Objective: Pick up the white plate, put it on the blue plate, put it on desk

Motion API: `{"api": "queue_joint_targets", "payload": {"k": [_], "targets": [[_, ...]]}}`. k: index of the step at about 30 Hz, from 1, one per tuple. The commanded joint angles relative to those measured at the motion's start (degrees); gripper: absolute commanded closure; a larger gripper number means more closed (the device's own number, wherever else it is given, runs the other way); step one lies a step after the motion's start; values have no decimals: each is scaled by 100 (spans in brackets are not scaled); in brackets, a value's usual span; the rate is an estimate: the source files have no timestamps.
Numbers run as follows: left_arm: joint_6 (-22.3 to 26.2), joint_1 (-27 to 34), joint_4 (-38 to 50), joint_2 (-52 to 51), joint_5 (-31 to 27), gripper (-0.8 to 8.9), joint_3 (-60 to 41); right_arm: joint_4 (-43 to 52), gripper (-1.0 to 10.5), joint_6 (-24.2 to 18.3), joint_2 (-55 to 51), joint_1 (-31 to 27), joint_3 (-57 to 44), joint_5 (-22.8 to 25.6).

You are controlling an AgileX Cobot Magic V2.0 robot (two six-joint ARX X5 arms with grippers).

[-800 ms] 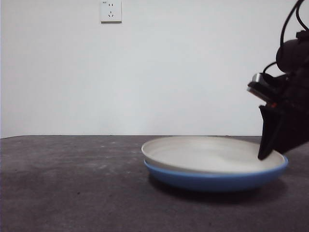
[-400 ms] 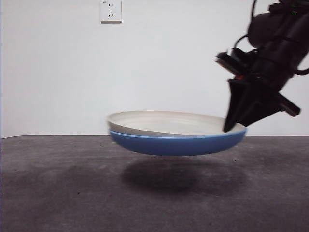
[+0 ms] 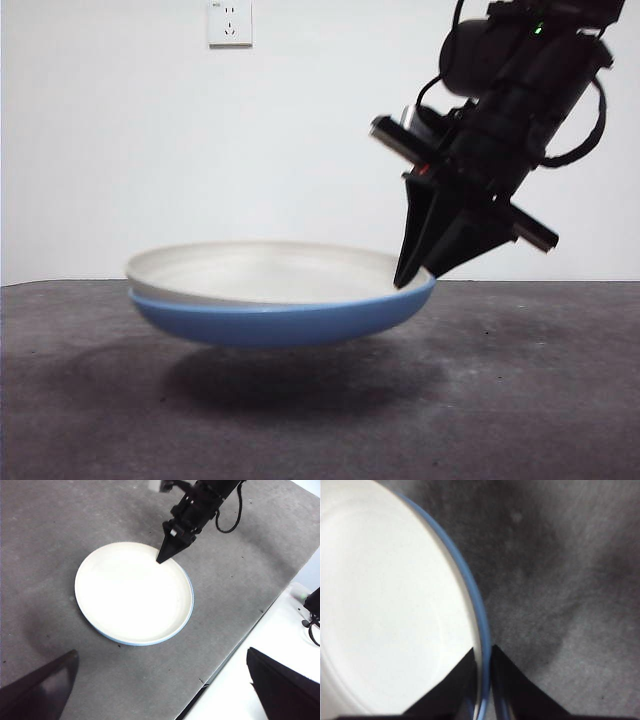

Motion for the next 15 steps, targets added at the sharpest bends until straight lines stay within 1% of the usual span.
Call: {"api": "queue_joint_targets", "payload": {"k": [1,6,15], "targets": [[92,-66,70,31,28,211,50,70,938,168,267,52,136,-17],[90,-83,72,28,26,211,50,76,938,249,562,61,136,162],[90,-118,79,28,28,211,50,52,937,240,649,61,136,175]]}}
